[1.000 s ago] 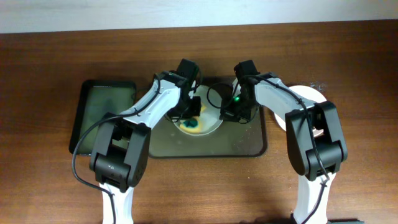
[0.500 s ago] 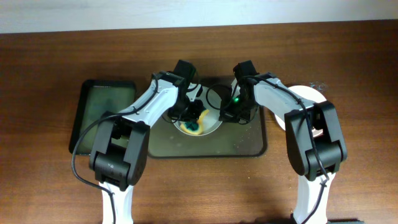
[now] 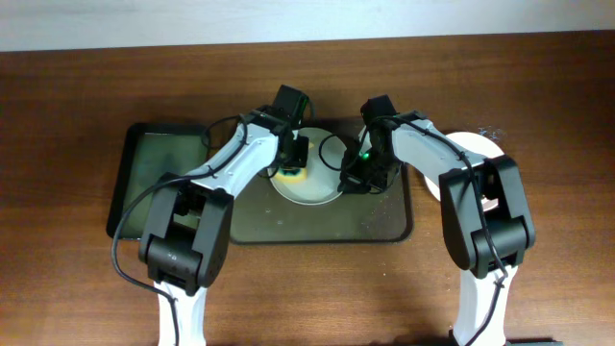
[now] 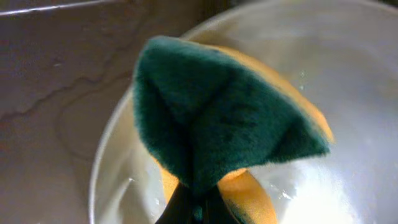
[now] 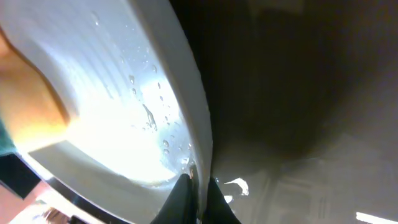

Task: Clean dirty plates on tray and stack at the side
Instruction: 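Scrub the plate with the sponge in left gripper while right gripper holds it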

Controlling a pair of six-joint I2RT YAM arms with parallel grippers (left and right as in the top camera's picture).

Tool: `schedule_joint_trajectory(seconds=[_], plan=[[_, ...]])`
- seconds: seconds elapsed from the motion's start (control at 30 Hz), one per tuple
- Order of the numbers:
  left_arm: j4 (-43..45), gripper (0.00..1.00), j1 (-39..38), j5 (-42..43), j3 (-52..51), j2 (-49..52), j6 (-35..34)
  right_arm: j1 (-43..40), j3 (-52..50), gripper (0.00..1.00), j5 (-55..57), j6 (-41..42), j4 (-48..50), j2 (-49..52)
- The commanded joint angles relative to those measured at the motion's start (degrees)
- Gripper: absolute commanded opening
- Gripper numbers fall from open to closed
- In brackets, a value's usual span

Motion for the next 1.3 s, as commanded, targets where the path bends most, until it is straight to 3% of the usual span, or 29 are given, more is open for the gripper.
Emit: schedule_joint_trajectory(seconds=[0.0,0.23,0.47,0.6,0.73,0.87,0.97,1.07,1.13,1.2,1.27], plan=[[0.55,0.0,5.11,-1.4,-0.79,1.51,-1.2,1.38,-2.34,0.04,2.58,-5.77,-4.09,2.16],[0.31,0.0,8.85,1.84,-0.79,1.51,-0.96,3.85,-2.34,0.04,9.84,-5.05,-4.79,-2.62],[11.72,0.0,7.32,1.42,-0.79,1.51,-0.98,5.35,-2.67,0.04,13.35,-5.05,-4.42,-2.8],[14.64,0.0,4.9,8.76,-0.79,1.51,-0.92,5.35,-2.67,0.04,13.35,-5.05,-4.39,-2.75],[14.51,0.0,1.66,16.96,-0.79,1.51,6.95,5.31,-2.67,0.04,13.33,-5.05,-4.2,-2.75],[14.47,0.0,0.63,18.99,-0.79,1.51,9.42,5.31,-2.67,0.04,13.33,-5.05,-4.2,-2.75],[14.05,0.0,0.87,16.22,-0.79,1.51,9.25,5.31,-2.67,0.04,13.33,-5.05,-4.17,-2.75],[11.17,0.0,0.92,2.51,-0.79,1.51,1.36,5.31,-2.67,0.04,13.35,-4.55,-3.93,-2.75],[8.87,0.0,0.92,-2.29,-0.79,1.51,-1.27,5.27,-2.67,0.04,13.33,-4.39,-3.54,-2.75],[6.91,0.0,0.9,-0.44,-0.79,1.51,-0.85,5.27,-2.67,0.04,13.31,-4.39,-3.45,-2.75],[4.68,0.0,0.85,11.8,-0.79,1.51,6.08,5.27,-2.67,0.04,13.31,-4.42,-3.45,-2.75]])
